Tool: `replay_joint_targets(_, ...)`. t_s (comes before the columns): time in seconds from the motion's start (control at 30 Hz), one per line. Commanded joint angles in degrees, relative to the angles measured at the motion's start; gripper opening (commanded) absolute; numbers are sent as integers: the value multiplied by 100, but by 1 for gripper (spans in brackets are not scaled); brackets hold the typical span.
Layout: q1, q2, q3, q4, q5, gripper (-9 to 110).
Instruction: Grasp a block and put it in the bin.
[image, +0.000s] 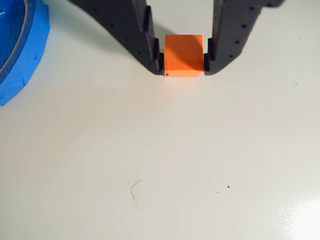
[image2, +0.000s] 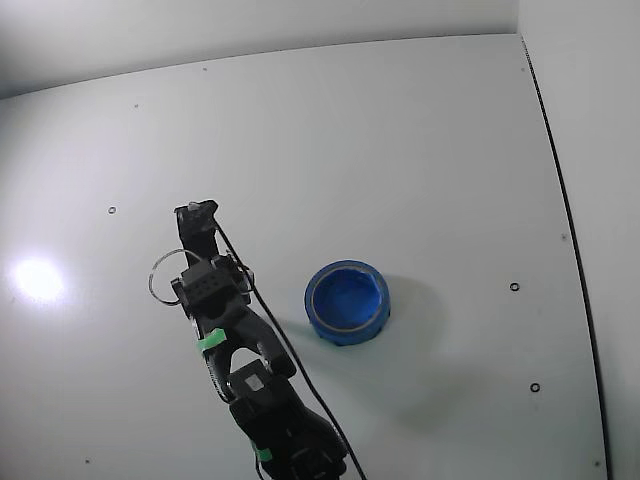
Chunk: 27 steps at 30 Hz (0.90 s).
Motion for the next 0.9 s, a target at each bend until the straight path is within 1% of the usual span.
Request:
replay_joint_targets(0.0, 659, 765, -202, -44, 475, 0)
replay_joint_targets(0.13, 1564, 1793, -176, -53, 1178, 0)
replay_joint_targets(0.2, 1978, 2329, -141, -53, 1371, 0)
replay_joint_targets(0.4, 2777, 3322, -114, 18, 1222, 0)
replay_joint_targets(0.57, 2962, 3278, 229, -9, 1055, 0)
replay_joint_targets(0.77, 2962, 3349, 1626, -70, 888, 0)
replay_joint_targets(0.87, 2971, 3349, 2224, -439, 888, 0)
